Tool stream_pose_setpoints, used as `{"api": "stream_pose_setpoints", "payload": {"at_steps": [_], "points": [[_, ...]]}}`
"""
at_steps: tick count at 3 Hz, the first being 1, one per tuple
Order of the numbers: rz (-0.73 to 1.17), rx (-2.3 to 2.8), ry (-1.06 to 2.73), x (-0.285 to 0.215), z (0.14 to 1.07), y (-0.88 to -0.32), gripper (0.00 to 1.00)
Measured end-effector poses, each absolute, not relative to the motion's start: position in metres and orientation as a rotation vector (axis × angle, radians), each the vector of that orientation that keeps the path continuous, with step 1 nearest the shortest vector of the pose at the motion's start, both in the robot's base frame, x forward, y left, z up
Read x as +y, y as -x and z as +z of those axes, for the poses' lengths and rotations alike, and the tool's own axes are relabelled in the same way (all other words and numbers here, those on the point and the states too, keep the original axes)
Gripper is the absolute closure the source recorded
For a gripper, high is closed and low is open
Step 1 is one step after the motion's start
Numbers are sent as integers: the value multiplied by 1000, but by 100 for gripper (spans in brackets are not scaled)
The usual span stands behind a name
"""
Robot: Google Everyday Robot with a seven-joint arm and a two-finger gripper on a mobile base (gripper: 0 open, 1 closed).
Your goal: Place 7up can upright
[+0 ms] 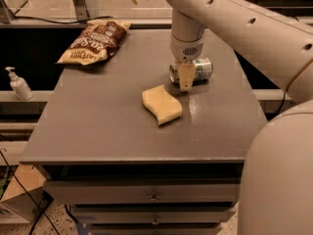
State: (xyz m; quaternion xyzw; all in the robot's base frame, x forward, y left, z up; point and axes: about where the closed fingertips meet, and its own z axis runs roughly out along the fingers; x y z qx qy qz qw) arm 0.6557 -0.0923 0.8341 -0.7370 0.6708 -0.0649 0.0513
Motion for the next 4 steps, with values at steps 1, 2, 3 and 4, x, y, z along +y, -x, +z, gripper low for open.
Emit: {"api": "stream_pose_setpoints", "payload": {"at_steps": [1, 2, 3, 4], "points": [[-169, 2023, 2245, -88, 836, -648, 63], [-87, 2006, 2205, -88, 853, -641, 87], [32, 1917, 2148, -89, 893, -631, 100], [204, 1855, 2035, -97, 928, -626, 100]]}}
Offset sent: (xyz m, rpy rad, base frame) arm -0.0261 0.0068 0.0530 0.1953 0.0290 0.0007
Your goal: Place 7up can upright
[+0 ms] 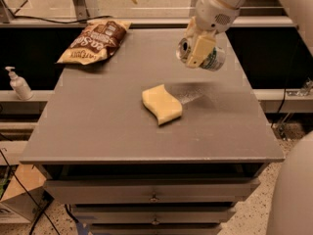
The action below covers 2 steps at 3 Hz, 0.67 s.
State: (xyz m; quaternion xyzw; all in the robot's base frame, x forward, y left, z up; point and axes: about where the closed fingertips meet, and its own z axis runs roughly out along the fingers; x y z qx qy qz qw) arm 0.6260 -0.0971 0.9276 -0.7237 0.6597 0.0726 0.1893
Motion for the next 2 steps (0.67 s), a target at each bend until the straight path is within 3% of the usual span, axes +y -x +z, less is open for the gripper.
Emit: {"api": "stream_pose_setpoints", "payload": {"at_steps": [2], "points": [[500, 1769, 1772, -112, 960, -623, 100]]}}
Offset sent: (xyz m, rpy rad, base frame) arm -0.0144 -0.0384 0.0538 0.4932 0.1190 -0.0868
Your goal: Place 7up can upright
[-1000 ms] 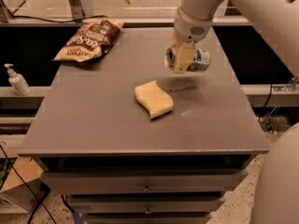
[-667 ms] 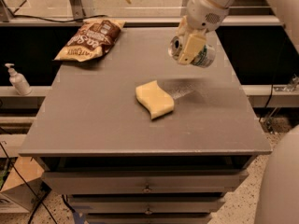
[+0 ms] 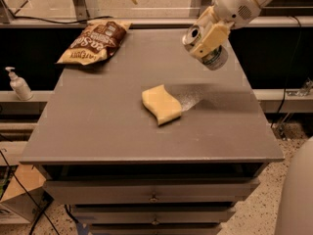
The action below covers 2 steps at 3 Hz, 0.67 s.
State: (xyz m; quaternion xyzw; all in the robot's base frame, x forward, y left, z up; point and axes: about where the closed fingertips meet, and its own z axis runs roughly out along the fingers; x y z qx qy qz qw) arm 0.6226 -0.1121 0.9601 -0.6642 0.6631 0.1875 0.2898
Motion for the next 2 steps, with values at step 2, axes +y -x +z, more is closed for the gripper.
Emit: {"api": "stream_pose_setpoints", "payload": {"at_steps": [2], "points": [[744, 1744, 1497, -128, 960, -618, 100]]}}
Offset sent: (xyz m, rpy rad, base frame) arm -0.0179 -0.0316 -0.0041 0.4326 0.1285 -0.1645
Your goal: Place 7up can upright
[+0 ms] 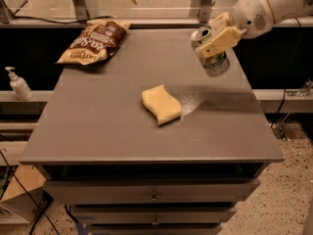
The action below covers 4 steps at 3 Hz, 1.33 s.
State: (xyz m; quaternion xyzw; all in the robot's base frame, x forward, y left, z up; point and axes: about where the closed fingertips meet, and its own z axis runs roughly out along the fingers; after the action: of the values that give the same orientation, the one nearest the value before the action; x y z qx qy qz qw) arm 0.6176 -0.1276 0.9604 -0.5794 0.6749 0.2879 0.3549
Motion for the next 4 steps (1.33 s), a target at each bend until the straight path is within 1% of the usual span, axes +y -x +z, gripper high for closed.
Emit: {"api": "stream_pose_setpoints", "payload": {"at_steps": [2, 4], "points": [[920, 1686, 1272, -132, 939, -607, 100], [896, 1553, 1168, -137, 920, -595, 100]]}}
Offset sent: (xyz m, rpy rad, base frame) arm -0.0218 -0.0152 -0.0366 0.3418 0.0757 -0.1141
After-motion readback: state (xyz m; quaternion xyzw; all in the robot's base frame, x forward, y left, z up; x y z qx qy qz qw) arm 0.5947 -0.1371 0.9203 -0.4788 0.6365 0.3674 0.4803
